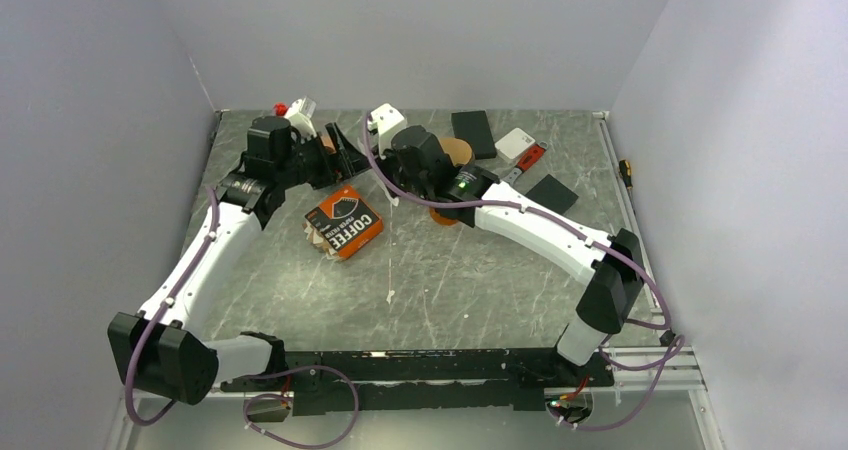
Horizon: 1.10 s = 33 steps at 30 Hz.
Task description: Place the coffee filter in the dripper
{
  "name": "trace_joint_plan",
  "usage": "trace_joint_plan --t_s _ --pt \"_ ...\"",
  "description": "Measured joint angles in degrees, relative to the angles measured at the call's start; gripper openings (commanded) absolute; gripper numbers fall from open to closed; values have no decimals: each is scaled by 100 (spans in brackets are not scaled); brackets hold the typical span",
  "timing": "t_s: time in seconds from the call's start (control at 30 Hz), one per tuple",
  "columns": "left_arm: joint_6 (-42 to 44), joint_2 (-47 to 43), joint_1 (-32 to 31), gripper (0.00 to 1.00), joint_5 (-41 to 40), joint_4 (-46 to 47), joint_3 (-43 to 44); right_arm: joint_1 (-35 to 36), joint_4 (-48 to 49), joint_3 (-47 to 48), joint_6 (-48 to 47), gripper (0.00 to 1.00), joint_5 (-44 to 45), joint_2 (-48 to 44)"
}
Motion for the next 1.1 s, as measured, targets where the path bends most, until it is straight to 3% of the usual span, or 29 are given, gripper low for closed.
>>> trace_joint_plan --t_s 0.3,0.43,0.6,0.8,0.97,1.1 --pt "-92 44 0 60 -857 -66 -109 7 2 0 59 0 -55 0" --pt "-111 63 0 44 -1056 -205 -109 7 4 0 103 0 -74 0" --pt "-157 216 -17 64 -960 -170 -103 7 -9 46 179 0 -160 9" --pt "-251 382 -155 62 -863 -52 -107 7 0 243 317 0 -254 28" --pt "-352 378 -219 47 -804 243 -170 7 2 382 400 0 -315 70" --pt "-466 376 -227 22 -791 361 -319 7 -4 398 450 0 -334 116"
